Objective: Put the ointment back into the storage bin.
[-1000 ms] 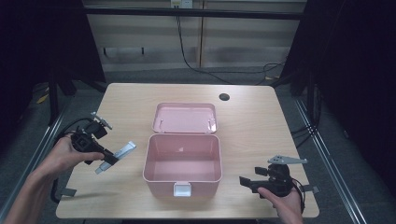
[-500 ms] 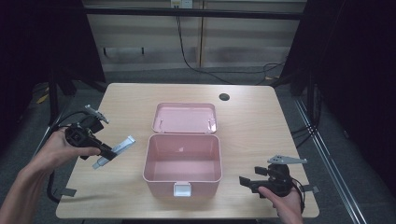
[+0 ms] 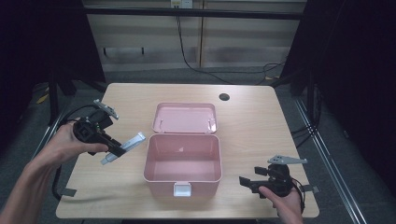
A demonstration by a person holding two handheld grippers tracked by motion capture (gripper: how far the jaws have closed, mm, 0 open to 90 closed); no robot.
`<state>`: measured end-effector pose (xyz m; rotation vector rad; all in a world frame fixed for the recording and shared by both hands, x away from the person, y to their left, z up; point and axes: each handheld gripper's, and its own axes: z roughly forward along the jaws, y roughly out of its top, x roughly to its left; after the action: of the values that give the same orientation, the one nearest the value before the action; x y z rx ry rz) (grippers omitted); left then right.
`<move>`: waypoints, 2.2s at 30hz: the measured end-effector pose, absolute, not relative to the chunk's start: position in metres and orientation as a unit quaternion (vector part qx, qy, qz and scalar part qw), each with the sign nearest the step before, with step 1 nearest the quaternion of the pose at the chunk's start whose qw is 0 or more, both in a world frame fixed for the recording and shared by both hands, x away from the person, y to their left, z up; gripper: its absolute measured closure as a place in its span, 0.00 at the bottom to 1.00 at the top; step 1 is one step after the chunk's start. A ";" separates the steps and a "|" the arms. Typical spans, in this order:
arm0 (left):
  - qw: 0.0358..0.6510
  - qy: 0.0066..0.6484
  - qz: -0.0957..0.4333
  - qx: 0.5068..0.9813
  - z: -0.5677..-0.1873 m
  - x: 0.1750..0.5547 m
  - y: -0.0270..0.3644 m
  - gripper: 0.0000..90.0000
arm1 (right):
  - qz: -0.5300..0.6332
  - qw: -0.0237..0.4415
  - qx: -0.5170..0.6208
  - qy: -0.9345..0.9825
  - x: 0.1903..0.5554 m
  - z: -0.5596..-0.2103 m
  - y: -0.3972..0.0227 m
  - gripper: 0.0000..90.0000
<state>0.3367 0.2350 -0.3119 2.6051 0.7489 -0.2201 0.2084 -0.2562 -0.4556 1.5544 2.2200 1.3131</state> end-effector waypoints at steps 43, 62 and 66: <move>0.169 0.166 -0.085 0.968 -0.312 0.325 0.121 0.79 | 0.435 0.062 0.514 0.736 0.208 -0.456 -0.257 0.15; 0.138 0.134 -0.097 0.977 -0.329 0.319 0.078 0.79 | 0.435 0.060 0.512 0.738 0.208 -0.455 -0.256 0.15; 0.133 0.131 -0.101 0.977 -0.334 0.319 0.073 0.79 | 0.434 0.060 0.512 0.739 0.208 -0.456 -0.256 0.15</move>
<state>0.3195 0.0735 -0.3341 2.8339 0.3792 -0.2921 0.2080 -0.2563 -0.4558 1.5502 2.2364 1.3154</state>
